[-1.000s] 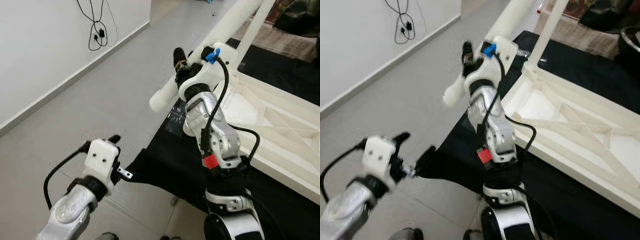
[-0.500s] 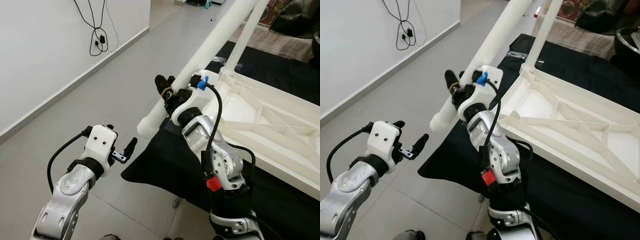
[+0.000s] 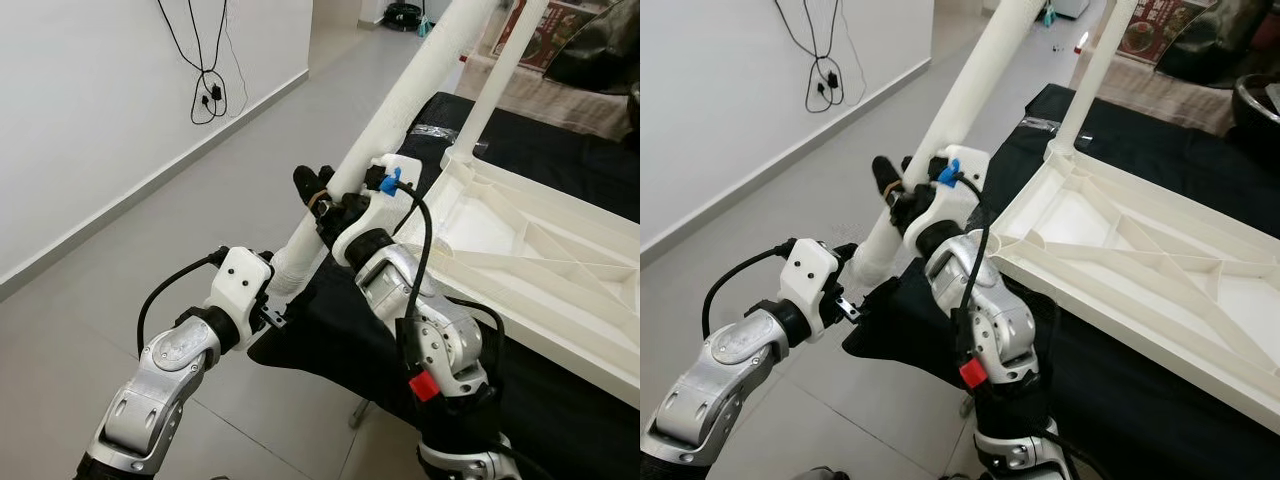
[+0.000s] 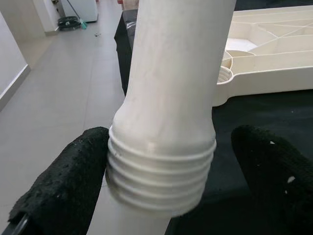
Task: Building children table
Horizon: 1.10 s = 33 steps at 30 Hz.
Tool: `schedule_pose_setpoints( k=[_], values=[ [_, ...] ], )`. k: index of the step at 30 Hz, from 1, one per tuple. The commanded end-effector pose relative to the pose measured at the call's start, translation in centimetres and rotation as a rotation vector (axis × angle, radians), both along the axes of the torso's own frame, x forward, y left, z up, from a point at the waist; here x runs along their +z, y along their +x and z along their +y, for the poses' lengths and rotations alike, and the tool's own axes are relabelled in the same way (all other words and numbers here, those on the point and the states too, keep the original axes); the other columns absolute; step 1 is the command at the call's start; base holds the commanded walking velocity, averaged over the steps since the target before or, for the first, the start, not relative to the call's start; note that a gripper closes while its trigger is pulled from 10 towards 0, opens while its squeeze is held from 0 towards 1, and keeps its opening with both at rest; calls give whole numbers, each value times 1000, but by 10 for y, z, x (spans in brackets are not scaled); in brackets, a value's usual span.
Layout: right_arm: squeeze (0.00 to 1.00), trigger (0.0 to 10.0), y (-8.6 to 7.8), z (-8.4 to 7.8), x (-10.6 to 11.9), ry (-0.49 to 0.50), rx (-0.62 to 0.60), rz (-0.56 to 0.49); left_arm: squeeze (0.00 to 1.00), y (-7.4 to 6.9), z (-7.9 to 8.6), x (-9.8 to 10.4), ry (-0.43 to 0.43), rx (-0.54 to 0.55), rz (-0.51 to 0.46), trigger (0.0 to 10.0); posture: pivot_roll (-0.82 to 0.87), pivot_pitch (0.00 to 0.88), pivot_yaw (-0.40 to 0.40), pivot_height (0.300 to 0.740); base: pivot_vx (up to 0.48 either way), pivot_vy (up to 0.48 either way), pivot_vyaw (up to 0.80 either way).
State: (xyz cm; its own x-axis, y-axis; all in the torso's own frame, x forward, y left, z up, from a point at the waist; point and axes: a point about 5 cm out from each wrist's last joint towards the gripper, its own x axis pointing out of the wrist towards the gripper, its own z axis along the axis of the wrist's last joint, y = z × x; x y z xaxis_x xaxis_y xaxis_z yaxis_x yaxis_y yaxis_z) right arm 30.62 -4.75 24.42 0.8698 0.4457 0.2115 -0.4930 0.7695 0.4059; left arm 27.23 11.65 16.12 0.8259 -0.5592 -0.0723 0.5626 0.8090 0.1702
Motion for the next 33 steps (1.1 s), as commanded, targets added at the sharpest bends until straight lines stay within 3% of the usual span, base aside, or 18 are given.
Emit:
schedule_pose_setpoints(
  k=[1, 4, 14, 15, 28, 29, 32, 33],
  values=[
    [0, 10000, -7, 6, 2, 52, 35, 0, 0, -1, -5, -3, 2, -22, 7, 10000, 123, 62, -85, 740, 0, 0, 0],
    [0, 10000, -11, 9, 1, 45, 64, -1, 0, 6, -1, -4, 26, -22, 1, 10000, 122, 56, -79, 740, 0, 0, 0],
    [0, 10000, -13, 10, 1, 36, 80, -5, 0, 6, -2, -7, 30, -43, 14, 10000, 120, 47, -78, 740, 0, 0, 0],
    [0, 10000, -15, 12, 0, 30, 92, -9, 0, 6, -5, -9, 29, -58, 15, 0, 117, 46, -77, 740, 0, 0, 0],
    [0, 10000, -15, 10, -3, -10, 94, -19, 0, 5, -6, -16, 53, -67, 18, 0, 115, 47, -79, 740, 0, 0, 0],
    [0, 10000, -14, 10, -3, -23, 101, -33, 0, 4, -6, -16, 61, -66, 26, 10000, 115, 58, -78, 740, 0, 0, 0],
    [0, 10000, -13, 8, -5, -39, 99, -43, 0, 3, -6, -17, 67, -65, 27, 10000, 118, 56, -77, 740, 0, 0, 0],
    [1000, 10000, -10, 4, -9, -67, 98, -59, 0, -3, -7, -17, 67, -84, 27, 10000, 118, 59, -78, 740, 0, 0, 0]
  ],
)
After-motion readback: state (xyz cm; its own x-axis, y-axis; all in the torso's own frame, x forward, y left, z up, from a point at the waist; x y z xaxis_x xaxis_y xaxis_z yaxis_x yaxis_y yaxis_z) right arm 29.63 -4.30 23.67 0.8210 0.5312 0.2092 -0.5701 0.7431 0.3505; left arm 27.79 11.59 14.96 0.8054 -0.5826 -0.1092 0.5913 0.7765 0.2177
